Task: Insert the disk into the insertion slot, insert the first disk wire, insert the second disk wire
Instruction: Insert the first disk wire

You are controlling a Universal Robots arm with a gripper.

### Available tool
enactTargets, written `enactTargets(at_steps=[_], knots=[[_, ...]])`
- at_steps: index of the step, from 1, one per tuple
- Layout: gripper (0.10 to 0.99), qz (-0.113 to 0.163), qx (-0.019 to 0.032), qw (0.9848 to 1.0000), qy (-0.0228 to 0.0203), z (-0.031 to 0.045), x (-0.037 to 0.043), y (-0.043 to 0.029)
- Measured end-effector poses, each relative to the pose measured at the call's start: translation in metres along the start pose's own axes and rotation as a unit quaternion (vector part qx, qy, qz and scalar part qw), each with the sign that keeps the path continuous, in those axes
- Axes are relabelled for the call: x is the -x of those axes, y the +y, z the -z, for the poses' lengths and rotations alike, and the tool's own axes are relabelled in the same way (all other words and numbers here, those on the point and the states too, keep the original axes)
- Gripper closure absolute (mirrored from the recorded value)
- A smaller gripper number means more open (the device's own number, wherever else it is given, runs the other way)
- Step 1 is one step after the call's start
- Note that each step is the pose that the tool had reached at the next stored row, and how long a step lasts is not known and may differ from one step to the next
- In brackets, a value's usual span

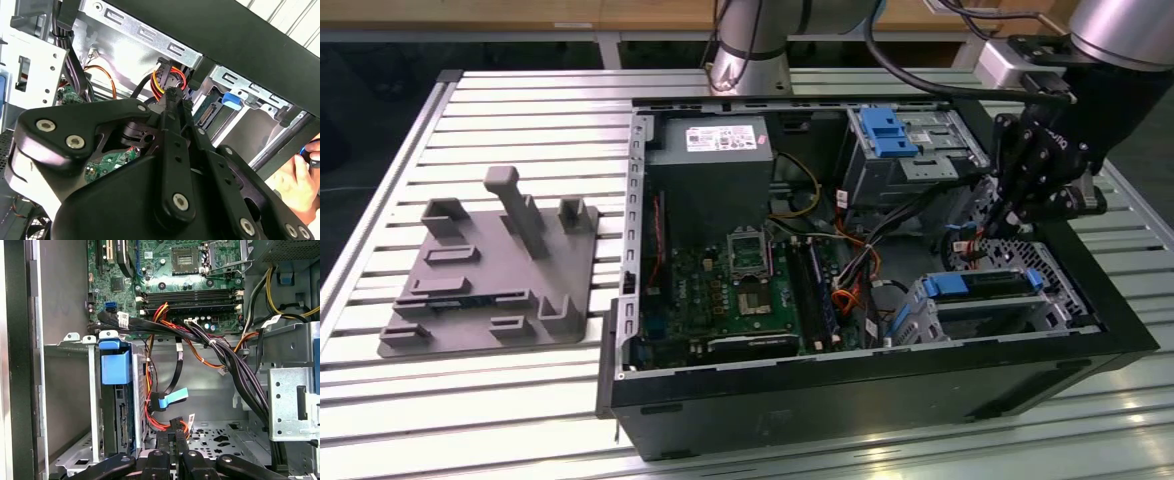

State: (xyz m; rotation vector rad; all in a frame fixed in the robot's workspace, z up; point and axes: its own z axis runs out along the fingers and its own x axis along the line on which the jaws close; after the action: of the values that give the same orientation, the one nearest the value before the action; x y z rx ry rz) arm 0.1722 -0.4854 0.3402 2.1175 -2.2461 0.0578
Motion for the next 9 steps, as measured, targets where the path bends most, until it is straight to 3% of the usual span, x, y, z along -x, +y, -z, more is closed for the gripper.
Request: enactTargets(at_steps=[5, 7, 9], knots=[[0.918, 0.000, 0.0017, 1.0000, 0.0002, -0.0001, 0.0000, -0.0008], [0.918, 0.001, 0.0092, 1.0000, 0.0024, 0.0000, 0.0002, -0.0031], [0.918, 0.001, 0.0199, 0.9998, 0.0074, 0.0000, 0.0004, -0.0061]])
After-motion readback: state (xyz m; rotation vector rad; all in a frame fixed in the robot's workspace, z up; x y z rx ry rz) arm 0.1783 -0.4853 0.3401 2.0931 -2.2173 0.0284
